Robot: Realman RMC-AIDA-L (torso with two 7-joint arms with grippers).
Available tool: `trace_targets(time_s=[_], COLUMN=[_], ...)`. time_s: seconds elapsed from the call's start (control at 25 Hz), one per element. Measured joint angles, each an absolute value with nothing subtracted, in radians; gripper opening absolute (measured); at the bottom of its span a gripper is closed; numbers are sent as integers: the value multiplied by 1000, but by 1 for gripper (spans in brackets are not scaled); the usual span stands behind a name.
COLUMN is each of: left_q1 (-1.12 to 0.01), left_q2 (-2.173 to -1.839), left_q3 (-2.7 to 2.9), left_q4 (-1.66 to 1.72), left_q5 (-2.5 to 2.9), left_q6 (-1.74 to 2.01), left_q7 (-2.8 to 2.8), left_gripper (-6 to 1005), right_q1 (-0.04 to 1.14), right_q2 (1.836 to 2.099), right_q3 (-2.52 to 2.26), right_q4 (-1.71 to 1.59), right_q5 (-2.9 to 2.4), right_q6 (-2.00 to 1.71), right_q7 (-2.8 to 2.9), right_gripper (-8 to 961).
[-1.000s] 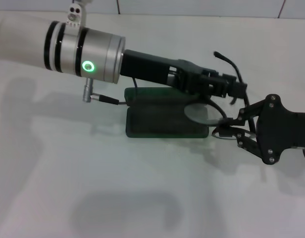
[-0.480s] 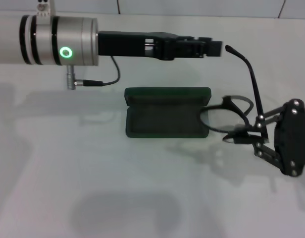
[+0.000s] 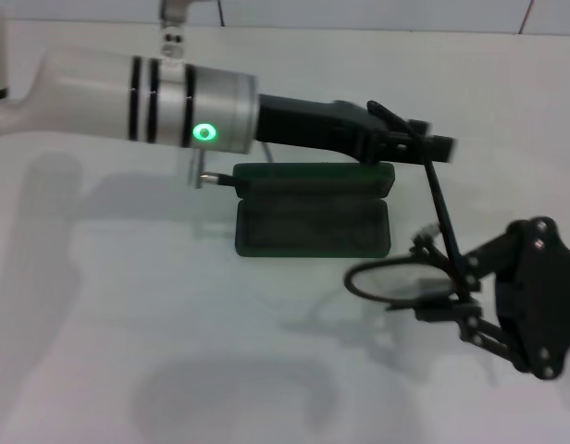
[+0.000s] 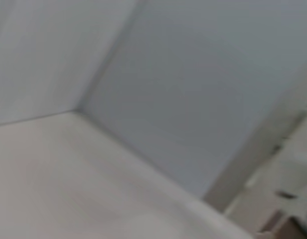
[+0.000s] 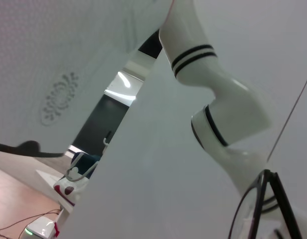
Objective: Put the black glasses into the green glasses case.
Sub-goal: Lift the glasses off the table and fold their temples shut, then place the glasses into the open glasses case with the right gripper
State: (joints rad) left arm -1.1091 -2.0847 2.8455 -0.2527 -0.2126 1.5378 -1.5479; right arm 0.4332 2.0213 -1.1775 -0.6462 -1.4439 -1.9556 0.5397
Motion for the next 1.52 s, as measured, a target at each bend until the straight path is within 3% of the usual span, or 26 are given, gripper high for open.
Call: trace_targets(time_s=[0.2,0.76,1.08,1.28,1.52], left_q1=[-1119,-1098,-1012,-954,-920], left_q2=[-2078,-2071,-2066,-2065,-2043], left_q3=[2844,2844,2844,2844,2844], left_q4=[-236,-251,-288,-358,-361], left_q5=[-242,-284,-490,-604,-616], left_q6=[1652,1714,1707,1616,1567], left_q7=[-1462,-1366,-1321,-1318,-1323], left_gripper=[554,555,556,557,557], right_q1=[490,458,457,441,374], right_q2=[2015,2014,2013,2026,2023], right_q3=[-1168,-1121,-1126,-1227,-1580], right_q4=[-538,-538,-547,-654,-937], right_q5=[-1441,-1440,-1480,-1487,-1471], right_q6=[-1838,-1762,-1743,-1517,-1062], right_q7=[605,648,641,676,850], right_gripper=[106,108,110,110,112])
